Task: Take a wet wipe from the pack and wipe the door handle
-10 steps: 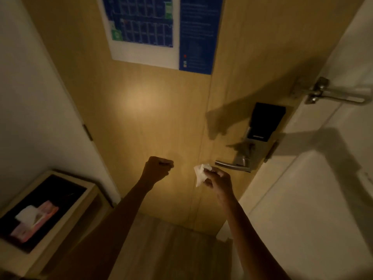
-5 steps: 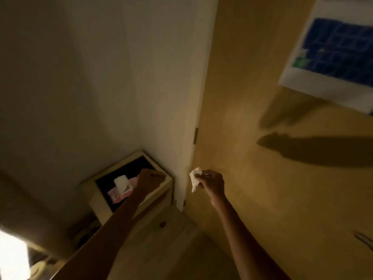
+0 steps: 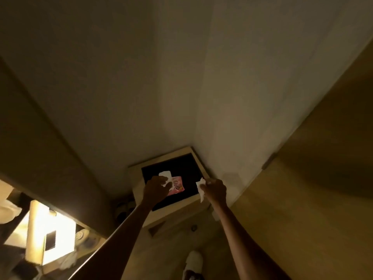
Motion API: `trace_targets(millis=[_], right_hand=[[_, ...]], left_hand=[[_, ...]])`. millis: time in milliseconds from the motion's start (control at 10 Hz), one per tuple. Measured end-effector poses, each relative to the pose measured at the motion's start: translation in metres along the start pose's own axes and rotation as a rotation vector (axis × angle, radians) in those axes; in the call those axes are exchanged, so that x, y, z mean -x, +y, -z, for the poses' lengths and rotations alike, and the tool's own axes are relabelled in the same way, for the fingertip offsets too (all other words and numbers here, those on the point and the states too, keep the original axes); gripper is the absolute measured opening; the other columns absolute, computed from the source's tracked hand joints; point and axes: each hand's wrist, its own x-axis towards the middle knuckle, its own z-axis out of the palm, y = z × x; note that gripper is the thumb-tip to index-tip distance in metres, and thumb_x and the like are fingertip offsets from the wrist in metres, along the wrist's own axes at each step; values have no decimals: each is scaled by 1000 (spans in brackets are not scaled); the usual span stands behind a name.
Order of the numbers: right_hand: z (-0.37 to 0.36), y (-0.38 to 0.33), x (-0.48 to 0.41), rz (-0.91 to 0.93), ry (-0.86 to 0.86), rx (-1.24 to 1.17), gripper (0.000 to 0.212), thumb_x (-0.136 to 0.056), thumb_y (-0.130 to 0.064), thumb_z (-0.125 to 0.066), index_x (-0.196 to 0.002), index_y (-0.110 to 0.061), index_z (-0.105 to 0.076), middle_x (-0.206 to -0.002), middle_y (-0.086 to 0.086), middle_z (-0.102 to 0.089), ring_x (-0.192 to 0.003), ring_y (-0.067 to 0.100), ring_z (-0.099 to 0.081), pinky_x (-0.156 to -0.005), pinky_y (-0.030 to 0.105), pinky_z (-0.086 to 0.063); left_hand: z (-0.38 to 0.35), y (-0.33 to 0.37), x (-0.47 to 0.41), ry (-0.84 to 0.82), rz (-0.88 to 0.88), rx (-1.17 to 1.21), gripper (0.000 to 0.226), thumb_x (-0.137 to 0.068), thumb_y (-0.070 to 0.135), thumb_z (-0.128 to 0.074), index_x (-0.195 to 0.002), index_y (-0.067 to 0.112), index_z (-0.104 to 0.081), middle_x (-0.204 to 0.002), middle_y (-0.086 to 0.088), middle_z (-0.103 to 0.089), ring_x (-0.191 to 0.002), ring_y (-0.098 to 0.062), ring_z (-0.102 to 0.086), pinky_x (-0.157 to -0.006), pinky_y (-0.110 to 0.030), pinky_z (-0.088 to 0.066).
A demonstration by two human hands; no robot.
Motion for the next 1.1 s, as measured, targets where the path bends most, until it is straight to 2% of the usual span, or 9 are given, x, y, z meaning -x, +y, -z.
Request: trace_targets(millis=[100, 200, 300, 500, 600, 700, 800, 900, 1100], right_hand=[[-19, 5, -44, 22, -22, 113, 19, -81, -18, -70, -98, -8, -73, -93, 6, -74, -74, 11, -62, -50, 9, -35], [-37, 2, -84, 40, -44, 182, 20, -78, -16, -74, -96, -8, -73, -93, 7, -74, -81, 18, -68, -61, 21, -47], [-50, -1, -114, 56, -42, 243, 15, -80, -19, -71, -89, -7, -72, -87, 9, -73, -78, 22, -68, -63, 30, -53], [-70, 1, -165, 61, -67, 337, 15, -85, -18, -65, -90, -4, -69, -86, 12, -72, -71, 20, -64, -55, 23, -42], [-82, 1, -186, 51, -63, 358, 17, -89, -20, -62, -92, -4, -69, -88, 12, -73, -69, 20, -66, -50, 20, -45], [-92, 3, -200, 66, -62, 413, 23, -91, -20, -62, -106, -4, -68, -102, 12, -71, -90, 24, -69, -62, 17, -49], [-98, 4, -210, 20, -108, 451, 36, -88, -22, -65, -120, -7, -63, -115, 14, -68, -104, 27, -65, -81, 31, -52], [-99, 5, -210, -31, -118, 405, 39, -90, -25, -60, -126, -8, -60, -124, 14, -65, -112, 27, -62, -90, 35, -52], [-90, -13, -183, 99, -107, 464, 51, -96, -39, -49, -140, -12, -47, -137, 9, -56, -126, 24, -52, -99, 32, -43]], left_hand=[[-9, -10, -32, -11, -4, -125, 41, -92, 37, -54, -123, 10, -60, -127, -11, -62, -111, -25, -62, -90, -31, -46], [-16, -19, -58, -34, 53, -194, 44, -94, 41, -48, -126, 13, -57, -127, -12, -62, -109, -25, -62, -91, -33, -47], [-19, -24, -78, -30, 96, -188, 45, -93, 38, -50, -130, 12, -55, -132, -11, -59, -110, -25, -62, -92, -34, -48], [-20, -28, -113, -14, 153, -149, 45, -93, 34, -53, -132, 10, -53, -135, -12, -56, -116, -27, -59, -98, -36, -49], [-18, -29, -131, -14, 171, -144, 45, -93, 32, -55, -132, 10, -53, -137, -12, -55, -118, -27, -58, -99, -36, -47], [-20, -34, -147, -37, 171, -149, 44, -93, 32, -53, -132, 11, -52, -139, -11, -53, -122, -26, -55, -103, -35, -45], [-18, -36, -157, -61, 166, -168, 44, -94, 33, -52, -133, 12, -51, -139, -10, -53, -123, -25, -54, -103, -33, -43], [-13, -37, -167, -64, 156, -163, 45, -94, 34, -52, -133, 12, -50, -139, -10, -53, -124, -26, -53, -104, -37, -44], [8, -21, -164, -61, 115, -223, 51, -99, 37, -39, -145, 16, -34, -147, -9, -45, -134, -26, -44, -109, -38, -38]])
